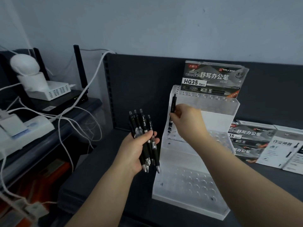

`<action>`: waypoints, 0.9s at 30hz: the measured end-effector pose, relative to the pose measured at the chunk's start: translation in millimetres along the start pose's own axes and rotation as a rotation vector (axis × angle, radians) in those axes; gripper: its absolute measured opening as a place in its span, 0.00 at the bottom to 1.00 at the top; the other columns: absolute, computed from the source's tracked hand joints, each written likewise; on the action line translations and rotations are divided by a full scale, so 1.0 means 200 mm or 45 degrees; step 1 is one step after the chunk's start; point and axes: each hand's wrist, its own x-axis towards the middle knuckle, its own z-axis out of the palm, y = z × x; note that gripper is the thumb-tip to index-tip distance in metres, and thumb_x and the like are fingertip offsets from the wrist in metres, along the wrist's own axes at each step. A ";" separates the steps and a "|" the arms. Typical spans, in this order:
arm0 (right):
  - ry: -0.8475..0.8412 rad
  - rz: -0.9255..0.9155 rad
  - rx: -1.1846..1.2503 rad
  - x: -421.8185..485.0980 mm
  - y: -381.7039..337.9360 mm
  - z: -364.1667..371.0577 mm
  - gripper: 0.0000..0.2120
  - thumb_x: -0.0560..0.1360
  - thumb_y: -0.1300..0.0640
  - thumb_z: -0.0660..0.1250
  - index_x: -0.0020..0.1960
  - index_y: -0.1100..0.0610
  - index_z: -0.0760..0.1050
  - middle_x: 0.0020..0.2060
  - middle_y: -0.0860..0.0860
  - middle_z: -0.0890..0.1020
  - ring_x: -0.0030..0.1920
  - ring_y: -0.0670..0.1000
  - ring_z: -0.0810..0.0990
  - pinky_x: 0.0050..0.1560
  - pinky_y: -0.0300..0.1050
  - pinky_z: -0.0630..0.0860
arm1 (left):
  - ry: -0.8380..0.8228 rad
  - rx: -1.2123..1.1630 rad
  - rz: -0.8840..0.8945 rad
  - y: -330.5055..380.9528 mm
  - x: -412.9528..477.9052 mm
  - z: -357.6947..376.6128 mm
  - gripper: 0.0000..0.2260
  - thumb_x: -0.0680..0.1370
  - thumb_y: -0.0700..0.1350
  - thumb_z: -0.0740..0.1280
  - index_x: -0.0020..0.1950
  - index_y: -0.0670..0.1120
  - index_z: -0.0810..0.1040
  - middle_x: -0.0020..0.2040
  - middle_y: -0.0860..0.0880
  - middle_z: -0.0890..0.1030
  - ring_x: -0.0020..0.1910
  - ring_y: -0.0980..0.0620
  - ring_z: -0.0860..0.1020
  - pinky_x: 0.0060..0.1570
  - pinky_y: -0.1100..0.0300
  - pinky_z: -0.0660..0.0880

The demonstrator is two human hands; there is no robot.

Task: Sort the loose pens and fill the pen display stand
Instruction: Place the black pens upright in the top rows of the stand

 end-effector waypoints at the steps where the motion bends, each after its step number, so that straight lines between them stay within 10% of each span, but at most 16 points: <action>1: -0.005 0.022 -0.003 -0.01 0.00 0.01 0.09 0.77 0.55 0.63 0.52 0.59 0.77 0.43 0.54 0.83 0.44 0.55 0.79 0.42 0.43 0.73 | -0.010 0.004 -0.002 0.00 0.01 -0.01 0.06 0.75 0.38 0.68 0.51 0.44 0.79 0.44 0.46 0.84 0.39 0.52 0.84 0.36 0.60 0.78; 19: 0.080 0.084 0.133 -0.08 -0.01 -0.01 0.10 0.76 0.54 0.66 0.55 0.56 0.72 0.40 0.48 0.79 0.40 0.47 0.76 0.38 0.35 0.71 | -0.101 -0.031 -0.027 0.04 0.00 0.03 0.06 0.74 0.39 0.69 0.50 0.42 0.80 0.41 0.48 0.84 0.36 0.53 0.81 0.33 0.59 0.78; 27: -0.354 0.147 0.490 -0.26 -0.11 -0.01 0.11 0.71 0.56 0.72 0.51 0.52 0.75 0.36 0.49 0.83 0.36 0.45 0.80 0.33 0.36 0.70 | -0.139 -0.093 0.034 0.03 -0.01 0.06 0.03 0.75 0.39 0.68 0.47 0.43 0.79 0.37 0.47 0.83 0.35 0.49 0.82 0.34 0.55 0.80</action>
